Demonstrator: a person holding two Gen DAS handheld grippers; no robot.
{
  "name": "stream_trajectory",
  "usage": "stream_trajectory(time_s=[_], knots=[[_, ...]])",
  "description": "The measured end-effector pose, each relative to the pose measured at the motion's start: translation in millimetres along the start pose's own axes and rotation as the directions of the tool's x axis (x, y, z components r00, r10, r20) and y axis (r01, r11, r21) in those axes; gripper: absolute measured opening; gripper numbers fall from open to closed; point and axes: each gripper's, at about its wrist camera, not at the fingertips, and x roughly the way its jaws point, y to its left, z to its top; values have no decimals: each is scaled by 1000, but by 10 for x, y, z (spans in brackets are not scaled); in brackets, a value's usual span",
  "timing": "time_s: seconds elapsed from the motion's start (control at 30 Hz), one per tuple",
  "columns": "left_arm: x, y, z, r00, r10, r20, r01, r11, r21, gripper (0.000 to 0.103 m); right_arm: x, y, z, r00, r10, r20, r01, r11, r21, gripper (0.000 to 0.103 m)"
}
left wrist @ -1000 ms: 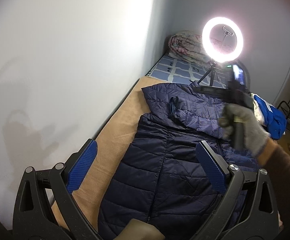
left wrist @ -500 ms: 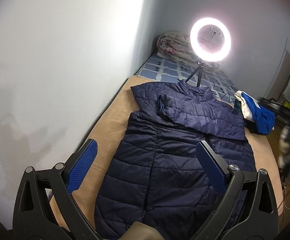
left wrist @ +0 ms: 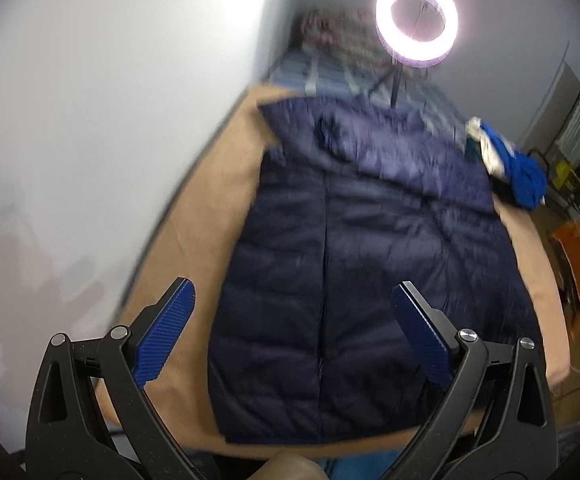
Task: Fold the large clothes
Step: 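Grasp the jacket hem with the left tool while the right tool grasps the hem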
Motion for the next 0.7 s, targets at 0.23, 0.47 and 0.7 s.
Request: stream_trajectory(time_s=[0.23,0.47,0.7], knots=[[382,369,-396,985,-19,-172,10,998,-55,100,179,-563,-615,985,67,-156,-44,989,144,78],[752,800,-634,942,-143,-304,51,955,-292,87,439,-734,-1053,941,218,-258,-142,948,283,77],[913,764,-778,917,-174,-360,61,951,-304,85,586,-858,-1275,909,302,-286,-184,908,375,76]])
